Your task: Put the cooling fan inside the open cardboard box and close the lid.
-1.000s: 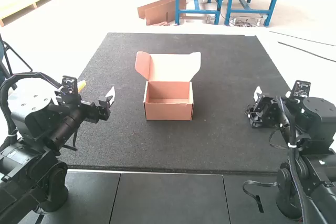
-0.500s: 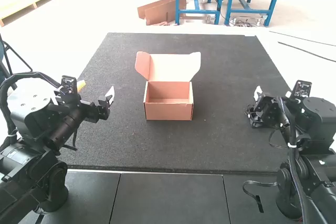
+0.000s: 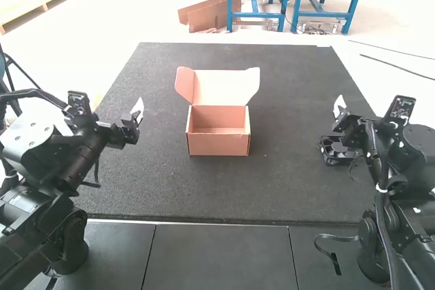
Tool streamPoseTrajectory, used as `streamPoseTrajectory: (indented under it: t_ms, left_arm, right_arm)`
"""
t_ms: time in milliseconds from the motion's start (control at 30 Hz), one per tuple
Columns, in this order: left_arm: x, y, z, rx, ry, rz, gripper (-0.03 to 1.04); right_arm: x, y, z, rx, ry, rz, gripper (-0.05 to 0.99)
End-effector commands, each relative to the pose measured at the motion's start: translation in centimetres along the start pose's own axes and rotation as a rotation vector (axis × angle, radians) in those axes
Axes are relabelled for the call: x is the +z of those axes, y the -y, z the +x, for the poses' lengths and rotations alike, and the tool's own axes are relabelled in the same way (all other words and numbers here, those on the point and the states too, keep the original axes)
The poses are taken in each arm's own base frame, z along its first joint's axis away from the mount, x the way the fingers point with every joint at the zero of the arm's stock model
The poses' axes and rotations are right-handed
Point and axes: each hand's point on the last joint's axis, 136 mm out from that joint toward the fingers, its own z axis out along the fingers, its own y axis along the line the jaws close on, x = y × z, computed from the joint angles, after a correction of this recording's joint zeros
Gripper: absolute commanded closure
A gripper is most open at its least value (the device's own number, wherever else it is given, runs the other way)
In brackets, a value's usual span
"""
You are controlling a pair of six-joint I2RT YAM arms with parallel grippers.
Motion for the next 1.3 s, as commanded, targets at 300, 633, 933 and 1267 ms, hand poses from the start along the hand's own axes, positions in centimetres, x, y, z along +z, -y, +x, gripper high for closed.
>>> streamPoseTrajectory:
  t_ms: [300, 633, 933, 1267]
  left_arm:
    - [-0.4, -0.9, -5.8, -0.002, 0.111, -0.037, 0.04]
    - [2.8, -2.7, -8.2, 0.025, 0.003, -0.129, 0.04]
    - [5.0, -5.6, -8.3, 0.032, -0.148, -0.247, 0.04]
    - [6.2, -8.4, -7.3, 0.033, -0.273, -0.322, 0.04]
  right_arm:
    - [-0.3, -0.4, -5.4, -0.074, 0.101, 0.009, 0.02]
    - [2.6, 0.5, -8.8, -0.093, -0.033, 0.106, 0.02]
    - [2.1, 0.7, -9.2, -0.111, -0.169, 0.139, 0.02]
    - [5.1, 0.7, -9.6, -0.129, -0.275, 0.160, 0.02]
